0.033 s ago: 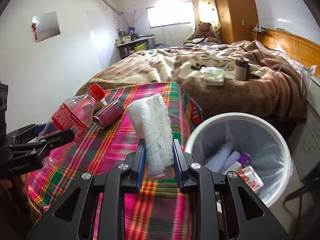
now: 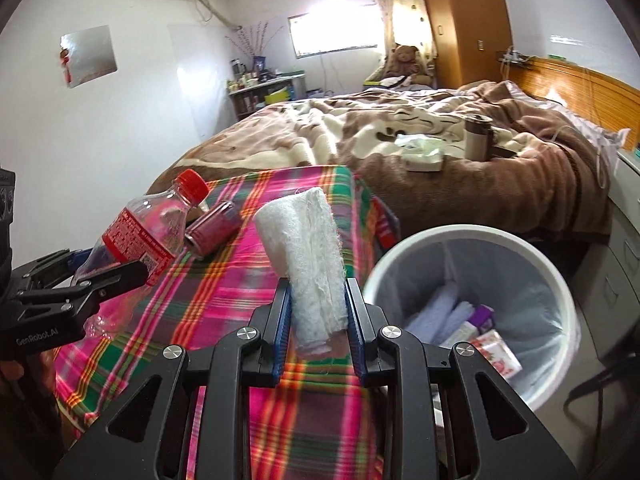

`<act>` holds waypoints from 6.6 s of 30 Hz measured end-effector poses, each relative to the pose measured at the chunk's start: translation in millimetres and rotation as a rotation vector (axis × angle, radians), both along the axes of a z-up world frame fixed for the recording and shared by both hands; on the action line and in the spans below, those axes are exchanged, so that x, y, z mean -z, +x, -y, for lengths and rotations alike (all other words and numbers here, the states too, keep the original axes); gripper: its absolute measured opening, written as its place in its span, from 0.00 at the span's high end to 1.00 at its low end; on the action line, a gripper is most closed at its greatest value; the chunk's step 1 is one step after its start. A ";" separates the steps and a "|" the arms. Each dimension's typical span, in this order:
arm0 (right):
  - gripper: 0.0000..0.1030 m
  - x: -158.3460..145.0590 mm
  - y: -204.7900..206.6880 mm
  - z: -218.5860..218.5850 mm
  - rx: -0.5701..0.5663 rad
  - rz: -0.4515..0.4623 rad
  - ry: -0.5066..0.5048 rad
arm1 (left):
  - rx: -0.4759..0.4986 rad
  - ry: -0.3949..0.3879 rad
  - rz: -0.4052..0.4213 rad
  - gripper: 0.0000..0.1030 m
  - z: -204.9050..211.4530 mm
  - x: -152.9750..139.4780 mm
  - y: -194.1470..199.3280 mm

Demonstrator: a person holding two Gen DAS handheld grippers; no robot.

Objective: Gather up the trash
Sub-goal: 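Carry the tissue and cola bottle toward the wastebasket, then open both grippers over the wastebasket to drop the bottle and tissue, then move both tools back over the cloth toward the soda can and paper bag, then grasp the red soda can with the right gripper while the left gripper grasps the paper bag, then carry the soda can and paper bag over the wastebasket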

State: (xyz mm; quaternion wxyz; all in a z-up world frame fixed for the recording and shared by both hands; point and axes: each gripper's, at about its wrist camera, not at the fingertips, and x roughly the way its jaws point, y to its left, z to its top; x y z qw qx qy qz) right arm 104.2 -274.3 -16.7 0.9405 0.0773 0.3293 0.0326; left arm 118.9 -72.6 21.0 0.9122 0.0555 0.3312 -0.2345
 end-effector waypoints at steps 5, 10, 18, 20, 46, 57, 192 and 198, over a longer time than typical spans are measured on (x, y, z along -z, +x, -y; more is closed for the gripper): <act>0.74 2.0 -10.7 20.7 0.065 -0.003 0.001 | 0.061 0.004 -0.001 0.39 35.3 1.9 -4.1; 0.74 2.8 -15.7 42.6 0.127 -0.004 -0.004 | 0.115 -0.013 -0.014 0.39 66.9 3.8 -3.9; 0.74 10.1 -20.9 75.3 0.228 -0.041 -0.012 | 0.204 -0.015 -0.050 0.39 125.6 14.3 -1.9; 0.74 13.3 -21.1 80.6 0.237 -0.052 -0.011 | 0.222 -0.024 -0.067 0.39 135.9 16.8 -0.1; 0.64 39.7 -2.4 119.5 0.305 -0.168 -0.086 | 0.270 -0.046 -0.154 0.36 205.4 46.0 27.9; 0.37 28.6 -9.6 116.9 0.307 -0.115 -0.045 | 0.246 -0.063 -0.117 0.35 185.5 31.6 19.4; 0.48 38.3 118.9 -97.1 -0.074 -0.131 0.023 | -0.143 0.031 -0.096 0.56 -106.2 46.0 164.4; 0.48 22.5 92.1 -83.2 -0.057 -0.090 0.040 | -0.130 0.027 -0.068 0.56 -92.1 30.8 134.1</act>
